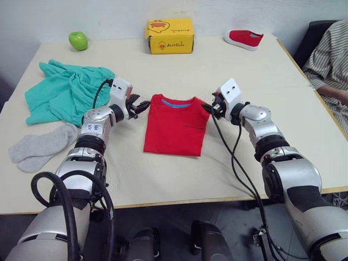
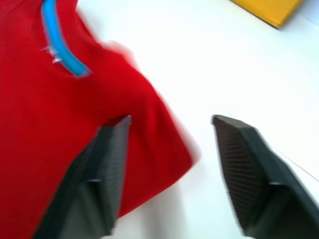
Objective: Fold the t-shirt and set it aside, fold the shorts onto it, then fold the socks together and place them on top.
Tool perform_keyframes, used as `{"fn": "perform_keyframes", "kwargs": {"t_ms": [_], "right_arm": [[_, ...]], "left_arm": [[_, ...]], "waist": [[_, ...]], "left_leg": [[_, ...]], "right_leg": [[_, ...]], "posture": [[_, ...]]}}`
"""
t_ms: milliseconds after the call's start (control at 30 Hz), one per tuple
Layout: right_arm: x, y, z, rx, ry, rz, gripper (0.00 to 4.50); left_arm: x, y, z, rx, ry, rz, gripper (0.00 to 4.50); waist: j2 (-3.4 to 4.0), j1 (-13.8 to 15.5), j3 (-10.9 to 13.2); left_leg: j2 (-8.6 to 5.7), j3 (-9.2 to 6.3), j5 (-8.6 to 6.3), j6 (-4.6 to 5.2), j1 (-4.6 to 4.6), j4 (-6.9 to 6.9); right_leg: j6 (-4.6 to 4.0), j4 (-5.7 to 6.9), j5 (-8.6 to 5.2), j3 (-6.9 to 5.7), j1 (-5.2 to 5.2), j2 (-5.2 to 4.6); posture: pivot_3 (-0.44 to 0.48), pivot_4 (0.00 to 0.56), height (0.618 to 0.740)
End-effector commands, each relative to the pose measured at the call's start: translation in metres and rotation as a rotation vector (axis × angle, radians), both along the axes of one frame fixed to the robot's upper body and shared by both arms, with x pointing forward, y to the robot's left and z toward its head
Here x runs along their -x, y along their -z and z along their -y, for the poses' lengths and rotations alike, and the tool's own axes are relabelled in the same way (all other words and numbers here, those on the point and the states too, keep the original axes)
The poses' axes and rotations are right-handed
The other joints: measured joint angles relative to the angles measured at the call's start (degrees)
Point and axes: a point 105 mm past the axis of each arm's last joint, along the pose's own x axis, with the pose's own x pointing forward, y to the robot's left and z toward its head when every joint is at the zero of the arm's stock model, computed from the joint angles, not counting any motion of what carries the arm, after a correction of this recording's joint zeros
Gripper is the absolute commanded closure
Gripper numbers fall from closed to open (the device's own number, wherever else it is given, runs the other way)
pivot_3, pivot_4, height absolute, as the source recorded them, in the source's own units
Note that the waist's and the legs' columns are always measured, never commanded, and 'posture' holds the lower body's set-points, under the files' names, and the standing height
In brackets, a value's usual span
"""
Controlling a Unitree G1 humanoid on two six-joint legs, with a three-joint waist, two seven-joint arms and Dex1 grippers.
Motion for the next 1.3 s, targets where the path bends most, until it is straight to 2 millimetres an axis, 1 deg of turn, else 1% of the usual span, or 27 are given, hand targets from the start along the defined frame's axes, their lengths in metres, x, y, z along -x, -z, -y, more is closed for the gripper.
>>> {"fn": "perform_keyframes", "kwargs": {"t_ms": [33, 67, 100, 167, 200, 233, 267, 333, 367, 433, 467, 500, 533, 567, 600, 633, 667, 767, 833, 967, 1067, 1167, 1300], "right_arm": [[0.0, -0.029, 0.02, -0.081, 0.055, 0.111, 0.42], [0.004, -0.032, 0.023, -0.086, 0.021, 0.13, 0.01], [0.009, -0.034, 0.022, -0.087, -0.035, 0.151, 0.0], [0.03, -0.033, 0.015, -0.022, -0.215, 0.201, 0.0], [0.036, -0.032, 0.013, -0.002, -0.261, 0.211, 0.0], [0.044, -0.028, 0.011, 0.039, -0.311, 0.216, 0.0], [0.049, -0.024, 0.01, 0.061, -0.338, 0.215, 0.0], [0.063, -0.014, 0.007, 0.07, -0.387, 0.195, 0.0], [0.07, -0.009, 0.004, 0.066, -0.408, 0.187, 0.0], [0.079, -0.002, -0.002, 0.032, -0.422, 0.169, 0.0], [0.083, 0.003, -0.006, 0.025, -0.432, 0.16, 0.0], [0.086, 0.006, -0.009, 0.022, -0.437, 0.151, 0.0], [0.09, 0.012, -0.014, 0.009, -0.445, 0.132, 0.0], [0.094, 0.017, -0.018, -0.001, -0.451, 0.114, 0.0], [0.098, 0.023, -0.024, 0.008, -0.462, 0.096, 0.0], [0.102, 0.028, -0.028, 0.021, -0.479, 0.084, 0.0], [0.108, 0.033, -0.033, 0.047, -0.505, 0.074, 0.0], [0.124, 0.05, -0.046, 0.11, -0.573, 0.026, 0.0], [0.13, 0.061, -0.05, 0.148, -0.588, -0.006, 0.0], [0.128, 0.077, -0.045, 0.22, -0.551, -0.043, 0.0], [0.123, 0.081, -0.039, 0.255, -0.516, -0.026, 0.0], [0.119, 0.082, -0.031, 0.264, -0.487, -0.025, 0.56], [0.112, 0.081, -0.019, 0.266, -0.439, -0.019, 1.95]], "left_arm": [[0.001, -0.036, -0.006, 0.058, -0.001, 0.141, 0.69], [0.006, -0.039, -0.005, 0.051, 0.045, 0.174, 0.3], [0.012, -0.04, -0.004, 0.026, 0.092, 0.205, 0.02], [0.03, -0.032, -0.003, -0.077, 0.227, 0.248, 0.02], [0.035, -0.03, -0.002, -0.105, 0.26, 0.254, 0.02], [0.045, -0.025, -0.003, -0.136, 0.317, 0.266, 0.02], [0.052, -0.022, -0.004, -0.152, 0.352, 0.274, 0.02], [0.084, -0.002, -0.001, -0.267, 0.531, 0.262, 0.02], [0.096, 0.006, 0.0, -0.313, 0.595, 0.252, 0.02], [0.107, 0.016, 0.003, -0.362, 0.639, 0.244, 0.02], [0.109, 0.018, 0.006, -0.368, 0.645, 0.248, 0.02], [0.11, 0.018, 0.007, -0.37, 0.647, 0.251, 0.02], [0.111, 0.022, 0.01, -0.387, 0.649, 0.253, 0.02], [0.111, 0.025, 0.012, -0.405, 0.651, 0.254, 0.02], [0.111, 0.028, 0.015, -0.423, 0.651, 0.255, 0.02], [0.111, 0.03, 0.018, -0.435, 0.653, 0.256, 0.02], [0.111, 0.032, 0.021, -0.433, 0.658, 0.256, 0.02], [0.114, 0.042, 0.031, -0.456, 0.698, 0.24, 0.02], [0.114, 0.05, 0.038, -0.478, 0.718, 0.222, 0.02], [0.103, 0.057, 0.054, -0.487, 0.715, 0.218, 0.02], [0.098, 0.063, 0.066, -0.513, 0.731, 0.218, 0.02], [0.092, 0.07, 0.067, -0.562, 0.717, 0.202, 0.61], [0.089, 0.079, 0.065, -0.588, 0.719, 0.163, 1.93]], "waist": [[0.0, 0.01, 0.0], [0.0, 0.09, 0.0], [0.0, 0.11, 0.0], [0.0, 0.02, 0.0], [0.0, 0.0, 0.0], [0.0, -0.03, 0.0], [0.01, -0.09, 0.0], [0.01, -0.25, 0.0], [0.01, -0.25, 0.0], [0.02, 0.05, 0.0], [0.01, 0.14, 0.0], [0.02, -0.05, 0.0], [0.02, -0.17, 0.01], [0.03, -0.22, 0.02], [0.03, -0.09, 0.01], [0.03, 0.41, 0.02], [0.03, 1.19, 0.01], [0.03, 2.75, 0.01], [0.03, 3.35, 0.02], [0.03, 3.31, 0.02], [0.01, 3.11, 0.01], [0.01, 3.06, 0.0], [-0.01, 3.08, -0.01]], "left_leg": [[-0.01, 0.0, 0.0, 0.0, 0.0, 0.0], [-0.01, 0.0, 0.0, 0.0, -0.01, 0.0], [-0.03, -0.01, 0.0, 0.0, -0.01, -0.01], [-0.05, 0.0, 0.0, 0.0, -0.01, -0.04], [-0.06, 0.02, -0.01, 0.0, 0.02, -0.08], [-0.07, 0.02, -0.01, -0.01, 0.04, -0.08], [-0.07, 0.04, -0.01, -0.01, 0.03, -0.09], [-0.05, 0.04, -0.01, -0.01, 0.05, -0.09], [-0.01, 0.03, -0.01, -0.02, 0.08, -0.09], [0.01, 0.01, -0.01, -0.04, 0.11, -0.06], [0.02, 0.0, 0.0, -0.04, 0.1, 0.01], [-0.09, -0.49, 0.08, 0.02, 0.03, -0.03], [-0.65, -1.8, 0.42, 0.15, -0.1, -0.27], [-1.21, -2.71, 0.84, 0.27, -0.17, -0.54], [-1.68, -3.42, 1.14, 0.32, -0.1, -0.73], [-1.91, -3.86, 1.41, 0.36, -0.08, -0.89], [-1.87, -3.79, 1.54, 0.37, -0.1, -0.87], [-1.91, -3.56, 1.51, 0.44, -0.11, -0.75], [-1.94, -3.44, 1.47, 0.5, -0.14, -0.68], [-2.02, -3.35, 1.45, 0.53, -0.17, -0.59], [-2.06, -3.3, 1.45, 0.51, -0.14, -0.58], [-2.06, -3.28, 1.44, 0.5, -0.14, -0.58], [-2.05, -3.25, 1.45, 0.5, -0.1, -0.52]], "right_leg": [[0.0, -0.01, 0.0, 0.0, 0.0, -0.01], [0.0, -0.01, 0.0, 0.0, 0.0, -0.01], [0.0, -0.01, 0.0, 0.0, 0.0, -0.01], [0.0, -0.03, 0.0, 0.01, 0.0, -0.01], [0.0, -0.04, 0.0, 0.03, 0.01, -0.01], [0.0, -0.03, 0.0, 0.04, 0.01, 0.0], [0.0, -0.04, 0.0, 0.05, 0.0, 0.01], [0.0, -0.03, 0.0, 0.07, 0.0, 0.02], [-0.01, -0.01, -0.01, 0.1, 0.0, 0.04], [-0.03, 0.04, -0.02, 0.11, 0.0, 0.04], [-0.03, 0.08, -0.02, 0.11, 0.0, 0.04], [-0.03, 0.06, -0.02, -0.04, 0.11, -0.06], [-0.03, 0.04, -0.02, -0.99, 0.64, -0.66], [0.03, -0.01, -0.05, -1.59, 1.08, -1.15], [0.09, -0.02, -0.09, -1.89, 1.43, -1.45], [0.15, 0.08, -0.12, -1.77, 1.54, -1.64], [0.21, 0.09, -0.14, -1.38, 1.45, -1.67], [0.27, 0.05, -0.16, -1.19, 1.45, -1.68], [0.34, 0.04, -0.12, -1.06, 1.41, -1.68], [0.43, 0.04, -0.07, -0.98, 1.37, -1.65], [0.45, 0.02, -0.06, -0.96, 1.37, -1.6], [0.46, 0.0, -0.06, -0.96, 1.37, -1.57], [0.49, 0.0, -0.04, -0.94, 1.43, -1.56]], "posture": [[0.0, 0.15, 0.74], [0.0, 0.15, 0.74], [0.0, 0.15, 0.74], [0.0, 0.15, 0.74], [0.0, 0.15, 0.74], [0.0, 0.15, 0.74], [0.0, 0.15, 0.74], [0.0, 0.15, 0.74], [0.0, 0.15, 0.74], [0.0, 0.15, 0.74], [0.0, 0.15, 0.74], [0.0, 0.15, 0.74], [0.0, 0.15, 0.74], [0.0, 0.15, 0.74], [0.0, 0.15, 0.74], [0.0, 0.15, 0.74], [0.0, 0.15, 0.74], [0.0, 0.15, 0.74], [0.0, 0.15, 0.74], [0.0, 0.15, 0.74], [0.0, 0.15, 0.74], [0.0, 0.15, 0.74], [0.0, 0.15, 0.74]]}}
